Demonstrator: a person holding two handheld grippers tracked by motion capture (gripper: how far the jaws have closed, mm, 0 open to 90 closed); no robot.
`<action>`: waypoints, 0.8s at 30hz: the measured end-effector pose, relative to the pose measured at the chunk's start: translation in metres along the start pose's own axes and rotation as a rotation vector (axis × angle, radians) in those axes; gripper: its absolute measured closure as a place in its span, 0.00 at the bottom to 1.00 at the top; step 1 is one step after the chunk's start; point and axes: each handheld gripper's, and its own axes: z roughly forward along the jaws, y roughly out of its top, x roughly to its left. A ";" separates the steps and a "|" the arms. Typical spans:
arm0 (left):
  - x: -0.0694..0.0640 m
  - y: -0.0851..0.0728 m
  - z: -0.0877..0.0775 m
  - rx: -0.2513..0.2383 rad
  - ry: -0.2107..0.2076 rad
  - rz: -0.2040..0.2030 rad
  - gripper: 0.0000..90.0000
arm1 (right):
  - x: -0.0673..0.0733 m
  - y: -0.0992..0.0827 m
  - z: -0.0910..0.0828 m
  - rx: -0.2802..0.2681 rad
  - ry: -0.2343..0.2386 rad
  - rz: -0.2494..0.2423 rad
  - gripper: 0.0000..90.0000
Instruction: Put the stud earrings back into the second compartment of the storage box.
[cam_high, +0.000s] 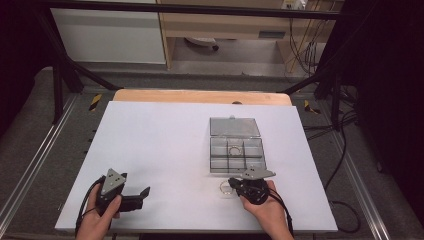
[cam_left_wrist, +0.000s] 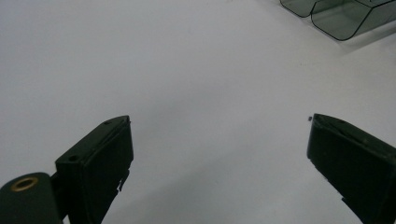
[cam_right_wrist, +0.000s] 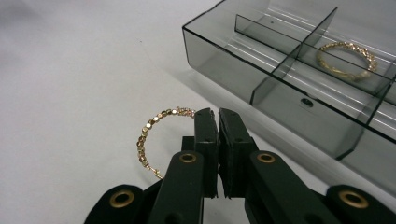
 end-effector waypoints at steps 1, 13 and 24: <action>0.000 0.000 0.000 0.000 0.000 0.000 0.08 | 0.000 0.000 0.000 0.000 0.000 0.000 0.97; 0.008 0.000 0.005 -0.009 0.020 -0.008 0.08 | 0.020 0.033 -0.018 -0.071 0.050 -0.044 0.97; 0.013 0.002 0.015 -0.028 0.023 -0.054 0.08 | 0.002 0.058 -0.023 -0.074 0.012 -0.050 0.97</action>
